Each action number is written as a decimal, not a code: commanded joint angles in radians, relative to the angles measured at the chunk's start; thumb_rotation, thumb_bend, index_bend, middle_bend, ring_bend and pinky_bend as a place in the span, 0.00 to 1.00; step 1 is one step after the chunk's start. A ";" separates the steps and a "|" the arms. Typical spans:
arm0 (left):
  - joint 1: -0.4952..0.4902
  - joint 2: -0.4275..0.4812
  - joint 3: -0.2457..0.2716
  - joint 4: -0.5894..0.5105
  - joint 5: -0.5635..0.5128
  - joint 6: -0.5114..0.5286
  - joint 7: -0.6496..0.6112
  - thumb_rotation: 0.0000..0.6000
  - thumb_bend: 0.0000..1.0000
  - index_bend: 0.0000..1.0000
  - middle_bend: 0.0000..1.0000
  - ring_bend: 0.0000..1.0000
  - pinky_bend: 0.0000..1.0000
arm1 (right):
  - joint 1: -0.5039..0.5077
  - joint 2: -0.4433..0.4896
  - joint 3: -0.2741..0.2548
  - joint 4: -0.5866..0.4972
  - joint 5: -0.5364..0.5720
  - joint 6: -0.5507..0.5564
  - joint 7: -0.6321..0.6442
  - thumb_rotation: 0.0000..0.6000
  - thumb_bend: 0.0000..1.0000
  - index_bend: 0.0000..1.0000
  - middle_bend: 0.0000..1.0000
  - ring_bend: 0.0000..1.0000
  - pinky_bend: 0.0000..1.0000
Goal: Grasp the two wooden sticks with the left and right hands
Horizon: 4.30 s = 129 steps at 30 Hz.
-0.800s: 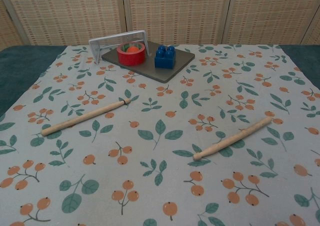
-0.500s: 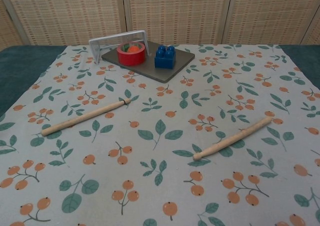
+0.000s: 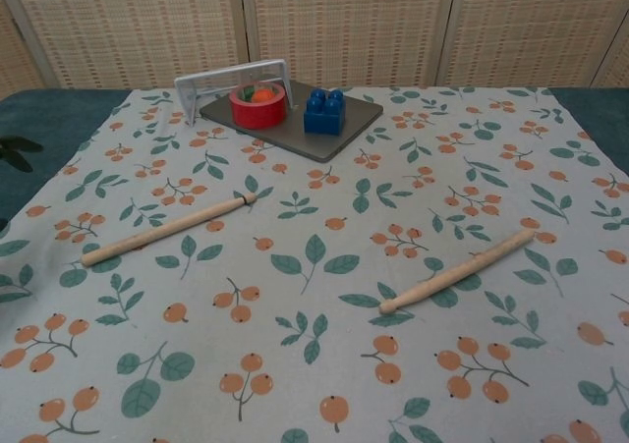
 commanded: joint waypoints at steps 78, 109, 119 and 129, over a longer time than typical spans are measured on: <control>-0.094 -0.266 0.068 0.395 0.027 0.119 0.037 1.00 0.51 0.85 0.88 0.53 0.19 | 0.403 -0.334 0.058 0.255 0.093 -0.489 -0.385 1.00 0.33 0.26 0.24 0.00 0.00; -0.095 -0.270 0.067 0.430 0.042 0.112 0.033 1.00 0.51 0.85 0.88 0.53 0.18 | 0.455 -0.483 0.037 0.479 0.141 -0.445 -0.375 1.00 0.33 0.65 0.54 0.25 0.00; -0.095 -0.253 0.057 0.413 0.038 0.117 0.029 1.00 0.51 0.85 0.88 0.53 0.18 | 0.443 -0.485 0.023 0.498 0.094 -0.371 -0.311 1.00 0.34 0.99 0.81 0.46 0.01; -0.121 -0.170 0.011 0.258 -0.020 0.042 -0.027 1.00 0.51 0.85 0.89 0.55 0.18 | 0.450 -0.417 0.057 0.371 0.069 -0.332 -0.091 1.00 0.34 1.00 0.84 0.50 0.05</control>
